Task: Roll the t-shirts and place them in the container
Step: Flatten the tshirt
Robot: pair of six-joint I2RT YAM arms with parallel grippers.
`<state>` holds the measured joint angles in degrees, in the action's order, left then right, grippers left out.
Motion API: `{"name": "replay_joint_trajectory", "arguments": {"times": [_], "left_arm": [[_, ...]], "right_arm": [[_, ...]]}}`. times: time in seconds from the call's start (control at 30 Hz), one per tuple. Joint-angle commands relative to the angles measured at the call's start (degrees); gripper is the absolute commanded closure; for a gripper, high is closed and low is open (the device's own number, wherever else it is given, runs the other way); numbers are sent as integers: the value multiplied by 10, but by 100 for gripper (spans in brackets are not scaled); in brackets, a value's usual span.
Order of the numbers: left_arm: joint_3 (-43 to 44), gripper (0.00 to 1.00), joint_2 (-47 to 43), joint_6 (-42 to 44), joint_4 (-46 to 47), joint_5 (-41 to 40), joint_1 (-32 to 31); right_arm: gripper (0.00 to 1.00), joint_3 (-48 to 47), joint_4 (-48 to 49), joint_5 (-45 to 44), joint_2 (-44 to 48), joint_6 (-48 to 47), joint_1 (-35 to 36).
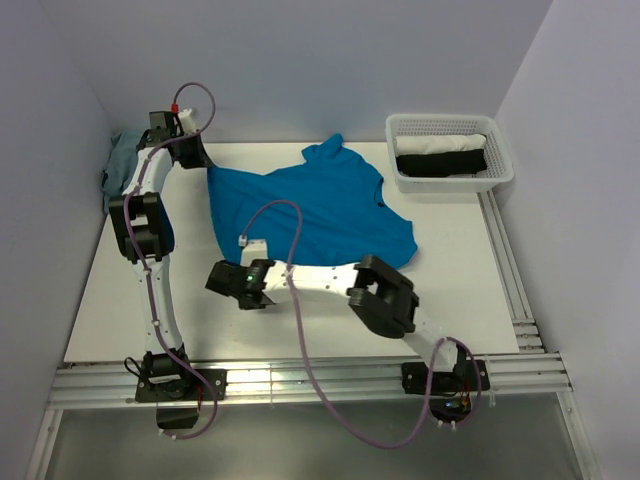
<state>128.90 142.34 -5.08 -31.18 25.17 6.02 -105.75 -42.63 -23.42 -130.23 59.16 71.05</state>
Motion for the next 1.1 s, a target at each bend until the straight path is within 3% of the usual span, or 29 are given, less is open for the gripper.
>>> {"name": "replay_joint_trajectory", "arguments": {"times": [0.0, 0.17, 0.23, 0.3, 0.37, 0.57, 0.67, 0.73, 0.83, 0.87, 0.97, 1.07], "left_arm": [[29, 100, -51, 2, -2, -8, 10], [37, 100, -107, -7, -29, 11, 36], [38, 100, -132, -12, -43, 36, 51], [33, 100, -180, -7, -49, 59, 69], [20, 100, -244, -5, -44, 78, 80], [0, 100, -406, -21, -18, 120, 119], [-23, 100, -480, -48, 44, 146, 149], [14, 100, -493, -50, 37, 185, 159], [58, 100, -505, -77, 52, 214, 174], [52, 100, -527, -84, 68, 209, 181], [8, 100, -567, -92, 121, 170, 189], [20, 100, -568, -79, 111, 168, 189]], "right_arm": [[100, 80, -47, -85, 143, 55, 10], [100, 169, -167, -168, 300, 139, 23], [100, 157, -225, -222, 335, 167, 29], [100, 127, -355, -278, 375, 211, 30], [100, 104, -400, -313, 414, 235, 30], [100, 17, -398, -398, 507, 140, 30], [100, -22, -359, -428, 537, 64, 28], [100, -51, -325, -440, 555, -21, 9], [100, -55, -195, -429, 617, -147, -59], [100, -44, -74, -383, 662, -251, -84], [100, -21, 103, -345, 716, -396, -122], [100, -90, 154, -378, 691, -493, -124]]}}
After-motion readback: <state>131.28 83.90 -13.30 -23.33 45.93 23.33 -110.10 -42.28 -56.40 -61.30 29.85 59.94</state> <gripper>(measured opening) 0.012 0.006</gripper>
